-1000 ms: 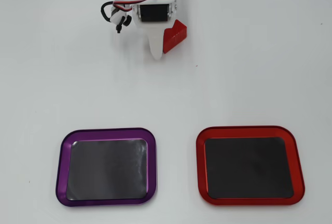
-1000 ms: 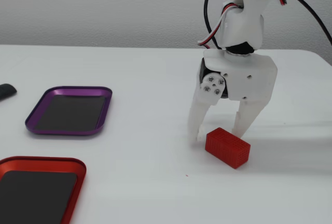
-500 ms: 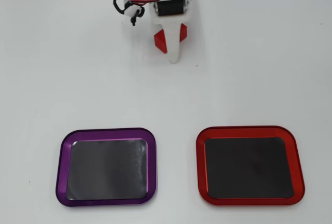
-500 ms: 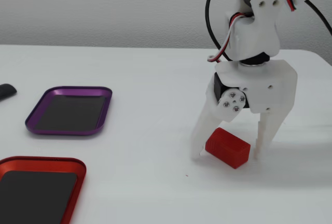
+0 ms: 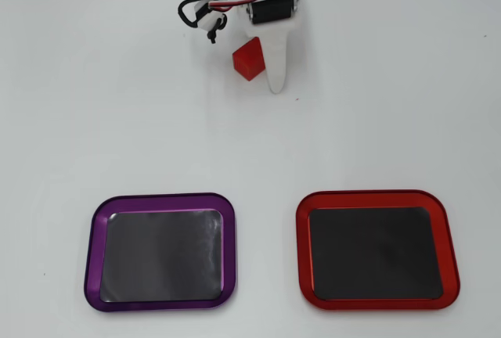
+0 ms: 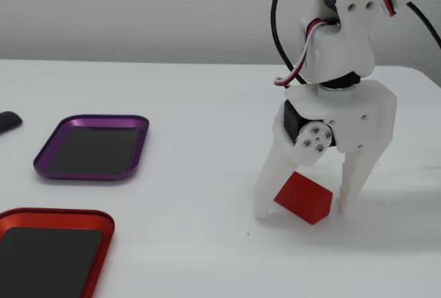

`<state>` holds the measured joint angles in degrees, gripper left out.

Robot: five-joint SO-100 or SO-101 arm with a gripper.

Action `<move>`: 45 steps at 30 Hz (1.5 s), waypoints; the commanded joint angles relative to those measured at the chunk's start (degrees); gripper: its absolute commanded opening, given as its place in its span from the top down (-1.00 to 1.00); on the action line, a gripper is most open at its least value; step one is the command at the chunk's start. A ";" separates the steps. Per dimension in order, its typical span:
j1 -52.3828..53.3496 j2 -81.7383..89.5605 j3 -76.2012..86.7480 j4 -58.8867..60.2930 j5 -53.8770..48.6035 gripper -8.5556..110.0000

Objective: Grasp a red block and put it in the left red dish.

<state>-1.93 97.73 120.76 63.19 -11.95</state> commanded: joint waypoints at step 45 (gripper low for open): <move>-7.82 41.31 18.90 -56.87 3.52 0.87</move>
<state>-8.70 137.20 138.43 13.71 -8.44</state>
